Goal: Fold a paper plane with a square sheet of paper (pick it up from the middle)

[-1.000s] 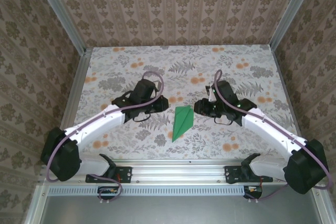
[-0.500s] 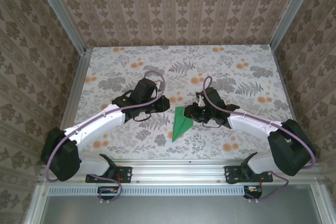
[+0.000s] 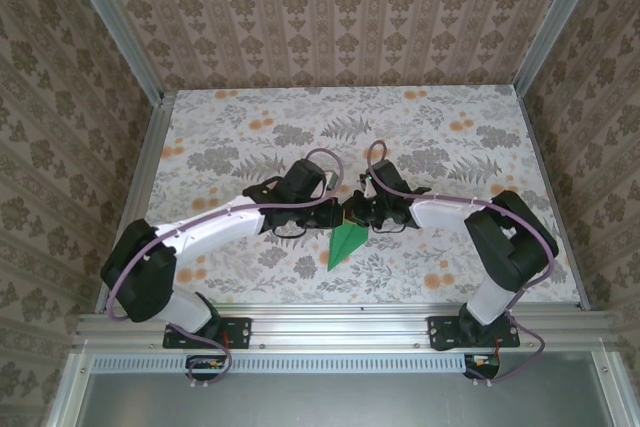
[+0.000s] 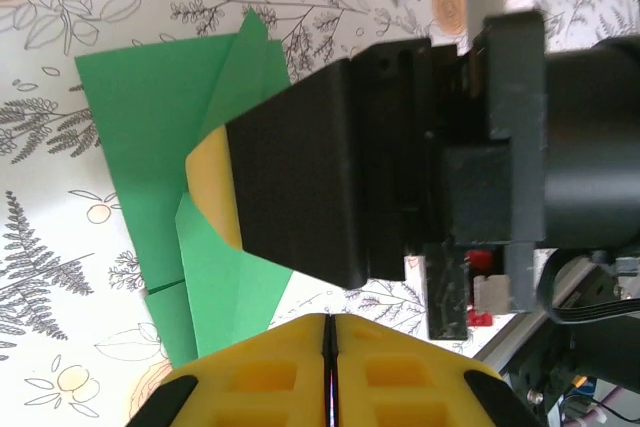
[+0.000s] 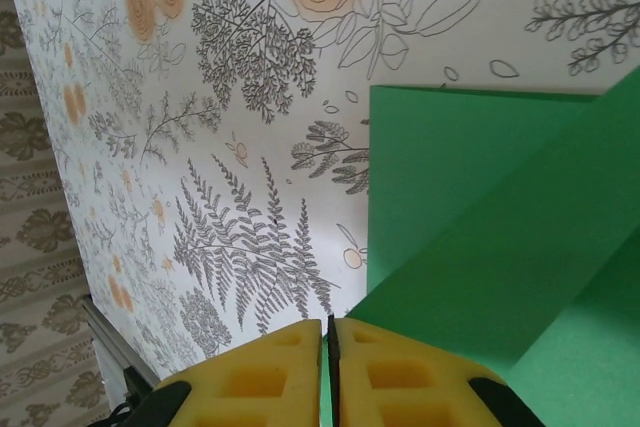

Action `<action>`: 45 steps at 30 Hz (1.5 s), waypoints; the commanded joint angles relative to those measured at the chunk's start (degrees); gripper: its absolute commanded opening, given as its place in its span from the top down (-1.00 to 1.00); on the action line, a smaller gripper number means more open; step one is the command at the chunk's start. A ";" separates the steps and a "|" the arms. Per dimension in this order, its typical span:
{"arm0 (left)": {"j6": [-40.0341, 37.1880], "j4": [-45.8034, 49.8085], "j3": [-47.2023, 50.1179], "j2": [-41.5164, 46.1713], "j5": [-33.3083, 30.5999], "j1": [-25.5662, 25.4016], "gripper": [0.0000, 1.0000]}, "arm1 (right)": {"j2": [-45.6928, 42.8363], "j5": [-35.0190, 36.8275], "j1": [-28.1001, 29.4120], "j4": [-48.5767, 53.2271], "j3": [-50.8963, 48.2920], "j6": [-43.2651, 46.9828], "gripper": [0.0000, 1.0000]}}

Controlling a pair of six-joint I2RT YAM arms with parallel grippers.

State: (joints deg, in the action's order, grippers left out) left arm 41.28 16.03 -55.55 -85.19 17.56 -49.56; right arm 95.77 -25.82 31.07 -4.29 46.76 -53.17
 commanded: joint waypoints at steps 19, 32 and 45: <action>3.75 -7.12 3.45 -4.99 0.61 -3.31 0.82 | 10.37 -2.37 -2.59 -8.74 -6.92 -1.28 0.79; 0.49 -3.63 -0.24 -8.51 2.73 -3.15 0.84 | 9.65 -1.14 -2.59 -8.86 -7.71 -1.97 0.80; -2.65 -0.74 -0.64 -11.60 2.28 -3.22 0.95 | 9.00 -0.71 -2.59 -7.84 -7.48 -2.31 0.80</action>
State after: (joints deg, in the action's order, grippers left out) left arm 40.86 12.53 -54.89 -95.29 19.97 -52.80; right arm 103.22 -30.37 28.36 -18.04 41.12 -55.35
